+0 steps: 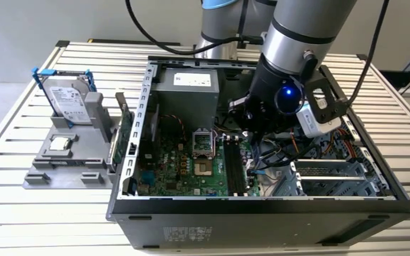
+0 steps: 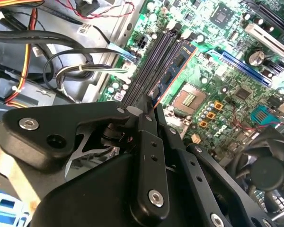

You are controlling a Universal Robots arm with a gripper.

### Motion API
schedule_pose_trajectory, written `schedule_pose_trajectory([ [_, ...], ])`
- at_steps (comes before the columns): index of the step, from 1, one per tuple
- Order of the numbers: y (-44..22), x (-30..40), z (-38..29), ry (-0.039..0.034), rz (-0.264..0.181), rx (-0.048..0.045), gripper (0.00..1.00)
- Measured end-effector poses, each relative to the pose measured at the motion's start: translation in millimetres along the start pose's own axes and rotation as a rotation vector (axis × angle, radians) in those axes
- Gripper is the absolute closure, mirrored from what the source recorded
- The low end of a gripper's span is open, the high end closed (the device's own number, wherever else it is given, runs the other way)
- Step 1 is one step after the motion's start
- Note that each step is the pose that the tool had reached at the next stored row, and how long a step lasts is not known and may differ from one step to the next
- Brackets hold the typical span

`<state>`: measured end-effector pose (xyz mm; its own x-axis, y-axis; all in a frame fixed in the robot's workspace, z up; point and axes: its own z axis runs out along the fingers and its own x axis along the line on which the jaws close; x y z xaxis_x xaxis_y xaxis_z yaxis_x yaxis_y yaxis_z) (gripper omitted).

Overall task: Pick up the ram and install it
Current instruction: 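Insert the ram into the slot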

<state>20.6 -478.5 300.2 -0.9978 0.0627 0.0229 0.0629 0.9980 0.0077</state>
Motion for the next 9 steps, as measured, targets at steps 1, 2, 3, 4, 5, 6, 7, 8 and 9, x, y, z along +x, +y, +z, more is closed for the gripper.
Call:
schedule_pose_trajectory([
  [1,0.0,0.0,1.4,0.0000,0.000,0.0000,1.00],
  [2,0.0,0.0,2.7,0.0001,0.000,0.0002,1.00],
  [3,0.0,0.1,4.4,0.0000,0.000,0.0001,1.00],
  [4,0.0,0.1,6.2,0.0001,0.000,0.0001,1.00],
  [5,0.0,0.1,7.6,0.0000,0.000,0.0001,1.00],
  [6,0.0,0.1,8.5,0.0001,0.000,0.0002,1.00],
  [7,0.0,0.1,9.2,0.0000,0.000,0.0001,1.00],
  [8,0.0,0.1,9.9,0.0000,0.000,0.0001,1.00],
  [9,0.0,0.2,10.5,0.0001,0.000,0.0001,1.00],
])
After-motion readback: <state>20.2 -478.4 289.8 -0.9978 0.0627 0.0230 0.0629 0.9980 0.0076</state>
